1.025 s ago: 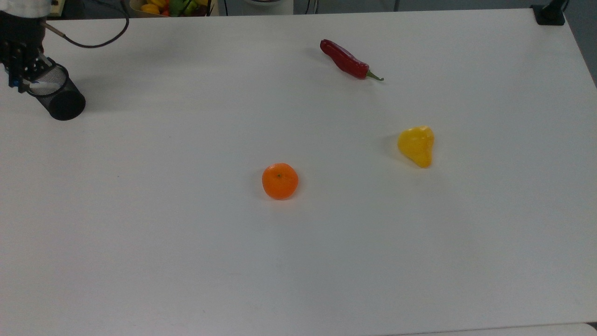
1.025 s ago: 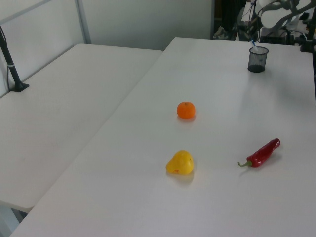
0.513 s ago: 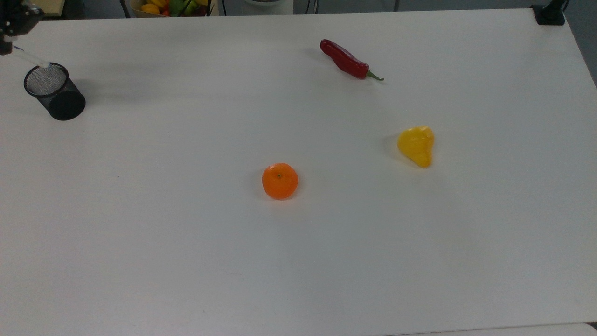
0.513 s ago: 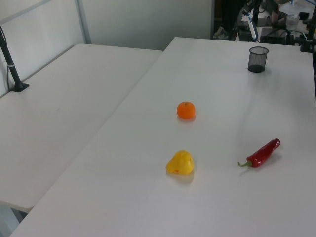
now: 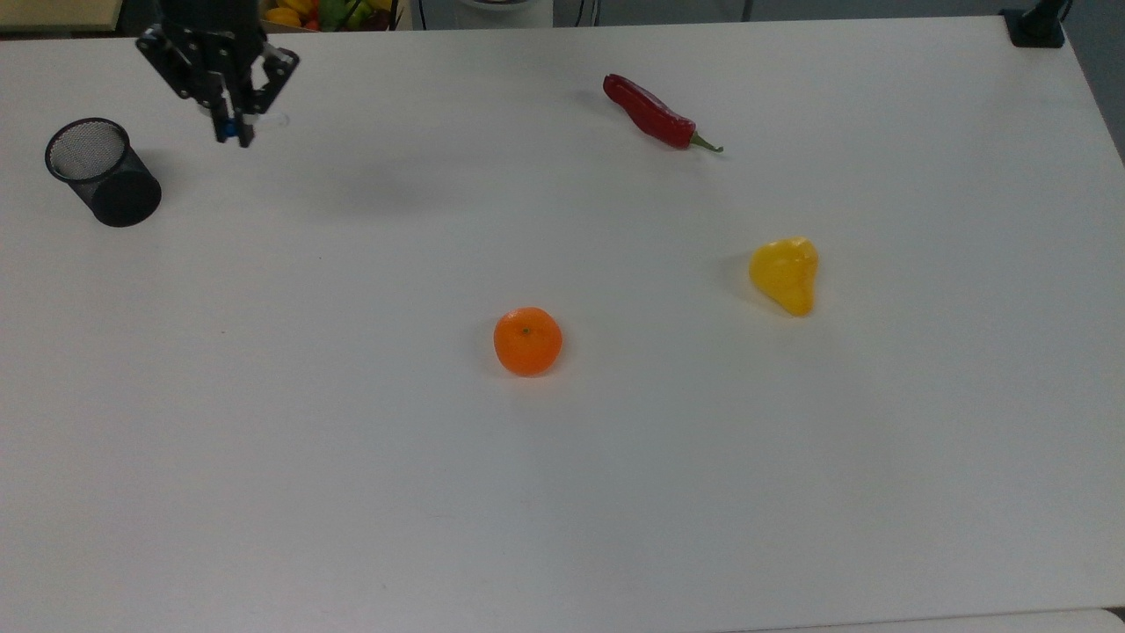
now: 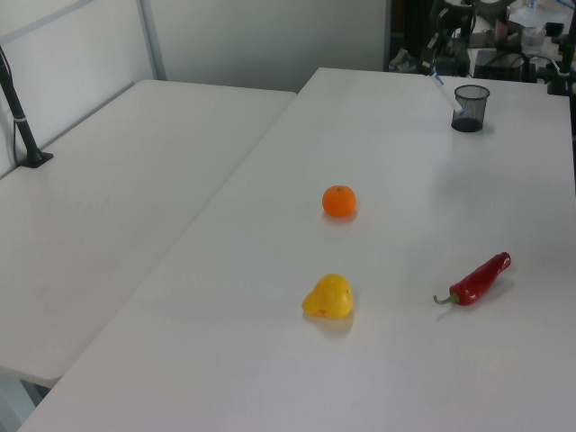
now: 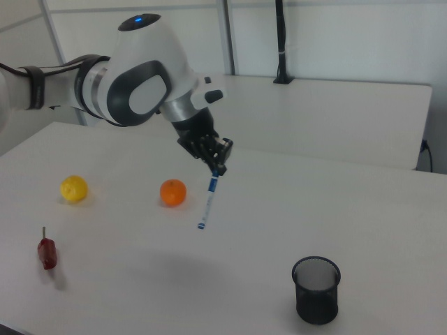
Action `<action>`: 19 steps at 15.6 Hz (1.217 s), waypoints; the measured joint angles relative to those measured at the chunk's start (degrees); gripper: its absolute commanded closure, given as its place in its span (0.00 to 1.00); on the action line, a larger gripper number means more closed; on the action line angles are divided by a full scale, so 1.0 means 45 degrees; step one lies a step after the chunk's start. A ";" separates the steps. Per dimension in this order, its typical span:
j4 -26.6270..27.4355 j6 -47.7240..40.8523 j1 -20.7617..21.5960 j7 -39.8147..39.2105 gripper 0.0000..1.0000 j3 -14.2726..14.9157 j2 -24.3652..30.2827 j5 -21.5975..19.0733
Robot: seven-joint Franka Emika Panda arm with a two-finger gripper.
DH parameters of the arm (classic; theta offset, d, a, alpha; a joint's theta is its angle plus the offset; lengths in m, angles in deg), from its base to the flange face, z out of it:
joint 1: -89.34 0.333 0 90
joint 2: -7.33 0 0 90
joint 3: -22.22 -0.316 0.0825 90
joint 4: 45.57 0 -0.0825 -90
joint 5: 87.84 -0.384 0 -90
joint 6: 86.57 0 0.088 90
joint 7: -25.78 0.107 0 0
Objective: Take marker pen
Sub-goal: 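Lift the marker up out of the pen cup, then carry the marker over the table toward the orange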
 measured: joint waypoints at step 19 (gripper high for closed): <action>-0.0001 0.0714 0.0694 0.0017 0.95 -0.2770 -0.3581 -0.0977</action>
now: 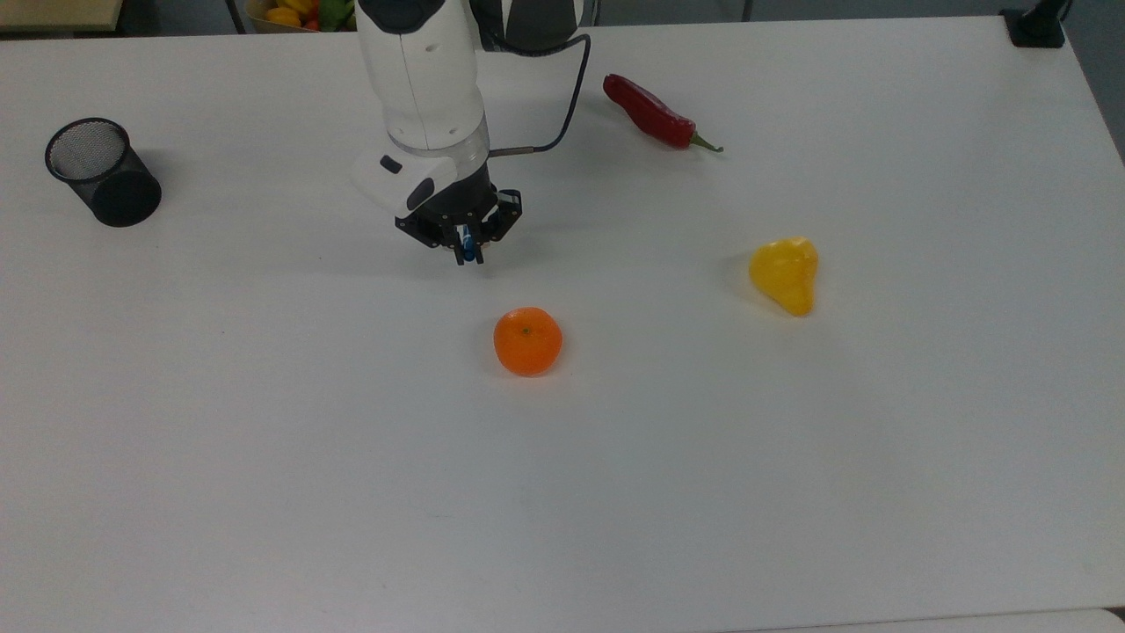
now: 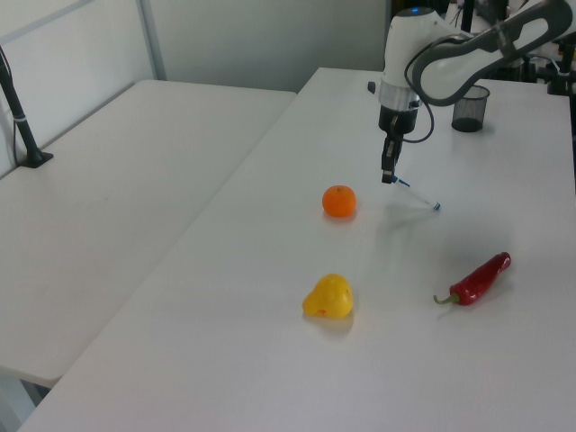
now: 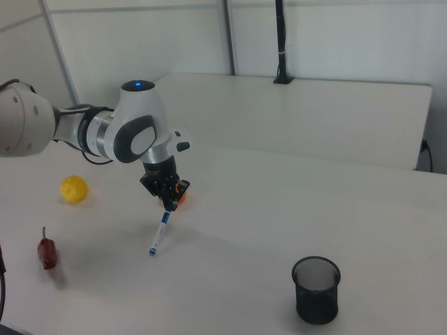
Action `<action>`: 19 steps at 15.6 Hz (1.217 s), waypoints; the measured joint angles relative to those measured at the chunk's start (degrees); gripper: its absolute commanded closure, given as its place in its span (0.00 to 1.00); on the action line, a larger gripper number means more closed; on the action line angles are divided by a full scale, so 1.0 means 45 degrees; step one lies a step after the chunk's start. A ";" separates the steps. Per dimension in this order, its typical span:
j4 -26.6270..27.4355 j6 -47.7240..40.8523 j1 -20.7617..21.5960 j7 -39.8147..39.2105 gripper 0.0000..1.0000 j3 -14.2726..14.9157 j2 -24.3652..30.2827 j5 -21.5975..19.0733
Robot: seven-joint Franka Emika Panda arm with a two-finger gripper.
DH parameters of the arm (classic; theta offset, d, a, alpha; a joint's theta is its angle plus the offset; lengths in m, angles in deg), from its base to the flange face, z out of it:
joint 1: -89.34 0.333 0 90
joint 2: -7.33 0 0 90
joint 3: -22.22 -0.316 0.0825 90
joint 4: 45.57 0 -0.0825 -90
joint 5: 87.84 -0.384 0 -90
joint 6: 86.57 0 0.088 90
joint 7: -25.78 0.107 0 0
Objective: Take marker pen
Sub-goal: 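Carry the marker over the table toward the orange, then lower the marker onto the table and open the gripper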
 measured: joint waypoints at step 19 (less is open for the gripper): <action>-0.0655 -0.2515 -0.0074 -0.0009 0.00 0.0085 0.1791 0.0000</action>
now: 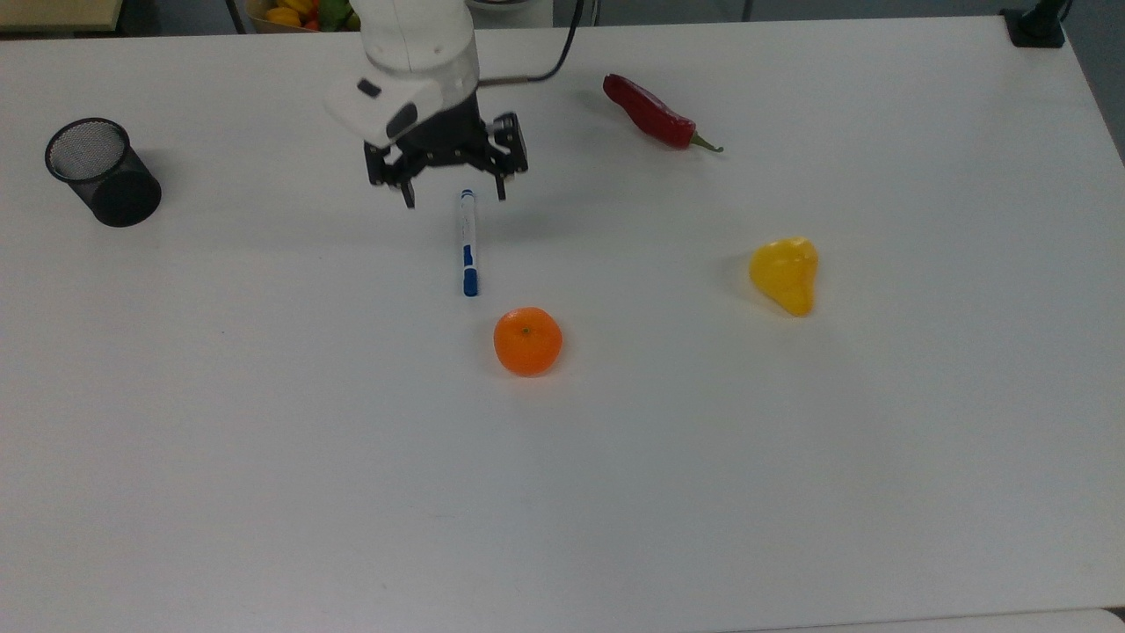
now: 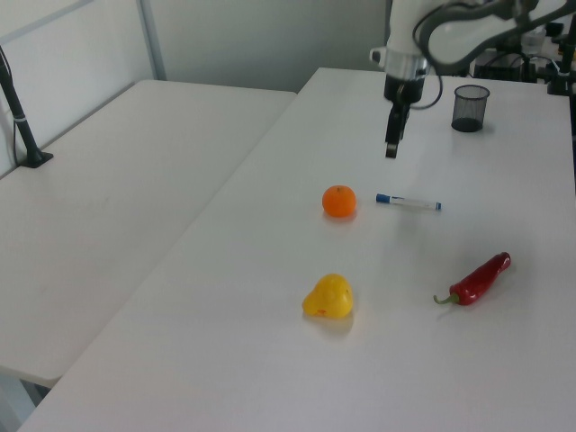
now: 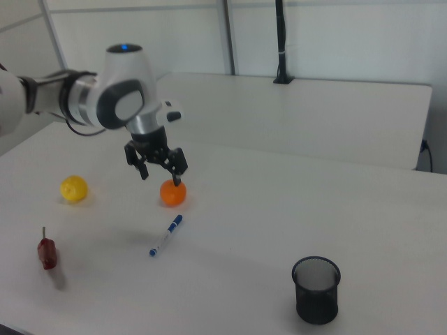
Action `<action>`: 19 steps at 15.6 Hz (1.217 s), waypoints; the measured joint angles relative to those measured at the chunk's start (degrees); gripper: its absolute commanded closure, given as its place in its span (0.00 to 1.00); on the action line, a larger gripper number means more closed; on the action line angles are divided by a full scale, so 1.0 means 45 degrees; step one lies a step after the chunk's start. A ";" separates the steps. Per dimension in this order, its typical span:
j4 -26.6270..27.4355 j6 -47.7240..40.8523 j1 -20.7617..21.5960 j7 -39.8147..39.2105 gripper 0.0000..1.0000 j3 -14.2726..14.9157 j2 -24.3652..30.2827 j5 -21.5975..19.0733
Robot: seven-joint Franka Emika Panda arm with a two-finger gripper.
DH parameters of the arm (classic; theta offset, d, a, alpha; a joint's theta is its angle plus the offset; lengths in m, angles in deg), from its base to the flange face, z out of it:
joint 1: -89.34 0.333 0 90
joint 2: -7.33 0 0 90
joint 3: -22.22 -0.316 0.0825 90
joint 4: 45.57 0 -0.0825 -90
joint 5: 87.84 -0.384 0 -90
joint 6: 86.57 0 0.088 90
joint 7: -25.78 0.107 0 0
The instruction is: Take marker pen
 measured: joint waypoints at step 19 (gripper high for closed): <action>-0.2017 -0.4673 0.0969 0.1248 0.00 0.1186 0.3166 -0.0450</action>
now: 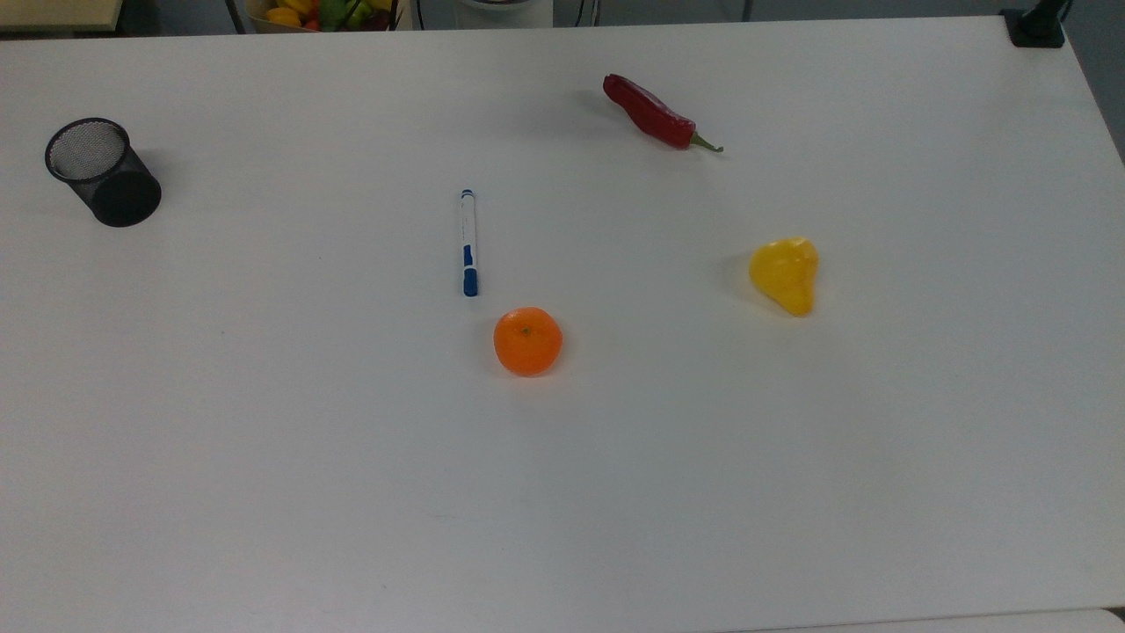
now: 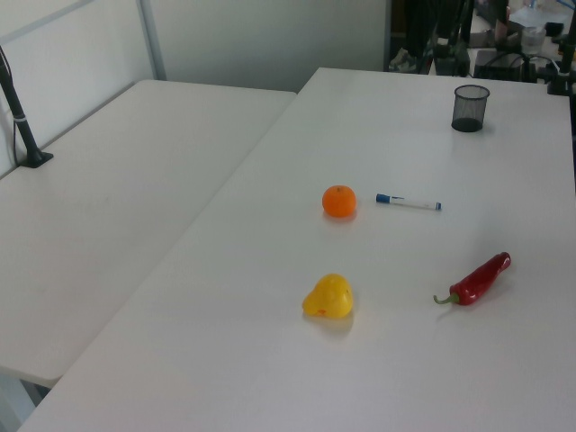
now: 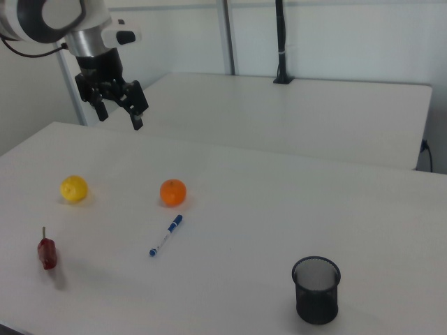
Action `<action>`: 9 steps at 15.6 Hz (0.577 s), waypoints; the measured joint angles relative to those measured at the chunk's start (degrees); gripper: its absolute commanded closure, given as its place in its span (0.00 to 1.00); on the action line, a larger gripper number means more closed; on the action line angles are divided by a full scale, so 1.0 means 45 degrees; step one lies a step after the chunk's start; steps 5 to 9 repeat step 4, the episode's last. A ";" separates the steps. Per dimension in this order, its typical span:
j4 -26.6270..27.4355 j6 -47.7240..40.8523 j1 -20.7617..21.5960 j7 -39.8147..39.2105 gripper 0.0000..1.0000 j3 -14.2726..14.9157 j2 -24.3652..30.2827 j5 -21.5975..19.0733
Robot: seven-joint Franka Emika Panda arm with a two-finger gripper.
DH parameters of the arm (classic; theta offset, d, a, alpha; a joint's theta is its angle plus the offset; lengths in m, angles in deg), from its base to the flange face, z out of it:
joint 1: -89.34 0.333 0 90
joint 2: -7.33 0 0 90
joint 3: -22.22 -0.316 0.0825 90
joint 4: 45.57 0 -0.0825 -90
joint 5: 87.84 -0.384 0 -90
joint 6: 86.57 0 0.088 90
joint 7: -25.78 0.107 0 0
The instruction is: Take marker pen
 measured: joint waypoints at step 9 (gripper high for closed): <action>0.0035 0.0405 0.0000 -0.0073 0.00 0.0052 -0.0420 0.0001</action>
